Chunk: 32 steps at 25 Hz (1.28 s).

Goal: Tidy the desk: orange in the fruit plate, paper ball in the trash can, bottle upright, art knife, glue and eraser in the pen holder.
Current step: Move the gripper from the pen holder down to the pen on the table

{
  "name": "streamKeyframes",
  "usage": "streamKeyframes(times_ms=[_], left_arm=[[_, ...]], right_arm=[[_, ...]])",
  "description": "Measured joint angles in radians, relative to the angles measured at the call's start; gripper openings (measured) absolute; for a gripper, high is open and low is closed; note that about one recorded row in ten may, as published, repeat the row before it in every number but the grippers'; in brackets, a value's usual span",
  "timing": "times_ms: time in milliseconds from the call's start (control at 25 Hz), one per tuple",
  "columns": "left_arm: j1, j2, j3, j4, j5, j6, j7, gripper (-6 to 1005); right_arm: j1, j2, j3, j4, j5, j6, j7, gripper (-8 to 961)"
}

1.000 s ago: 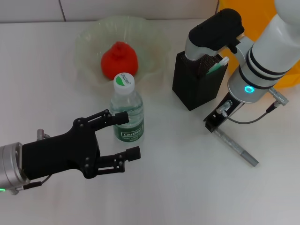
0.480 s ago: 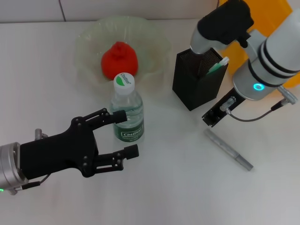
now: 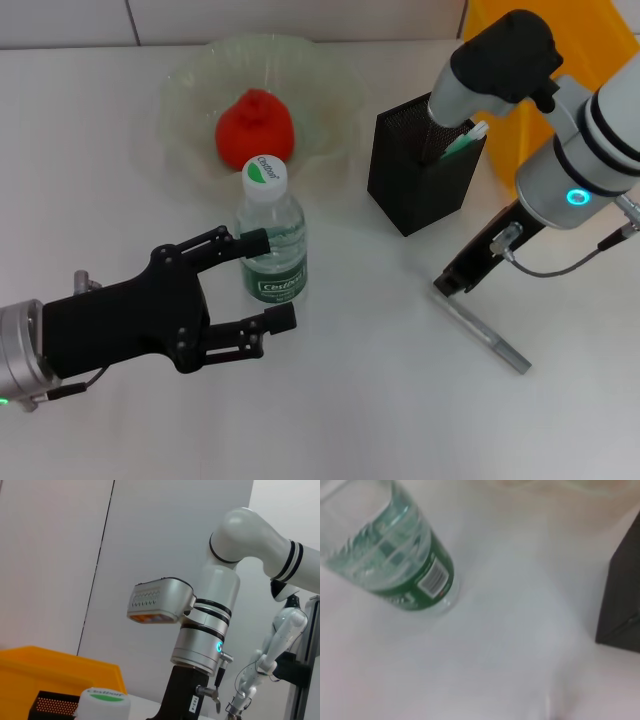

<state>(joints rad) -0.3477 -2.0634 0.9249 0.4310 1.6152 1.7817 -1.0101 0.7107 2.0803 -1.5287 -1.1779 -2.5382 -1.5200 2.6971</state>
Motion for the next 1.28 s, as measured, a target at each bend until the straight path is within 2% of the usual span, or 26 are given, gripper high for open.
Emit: streamKeyframes(times_ms=[280,560,760,880,1080,1280], left_arm=[[-0.002,-0.001,0.000,0.000,0.000,-0.001,0.002,860],[-0.001,-0.002,0.000,0.000,0.001,-0.003,0.005,859],[-0.001,-0.003,0.000,0.000,0.002,-0.004,0.006,860],[-0.001,-0.003,0.000,0.000,0.002,-0.005,0.008,860],[-0.002,-0.003,0.000,0.000,0.003,-0.009,0.008,859],[-0.003,-0.003,0.000,0.000,0.003,-0.011,0.008,859]], right_arm=[[0.000,0.002,-0.059,0.008,-0.032,0.012,0.000,154],[0.003,0.007,-0.105,0.026,-0.039,0.041,0.007,386],[0.008,0.007,-0.108,0.043,-0.035,0.050,0.012,472],[0.008,0.008,-0.118,0.047,-0.034,0.052,0.018,467],[0.014,0.009,-0.126,0.062,-0.034,0.063,0.037,303],[0.014,0.009,-0.132,0.063,-0.038,0.067,0.044,280]])
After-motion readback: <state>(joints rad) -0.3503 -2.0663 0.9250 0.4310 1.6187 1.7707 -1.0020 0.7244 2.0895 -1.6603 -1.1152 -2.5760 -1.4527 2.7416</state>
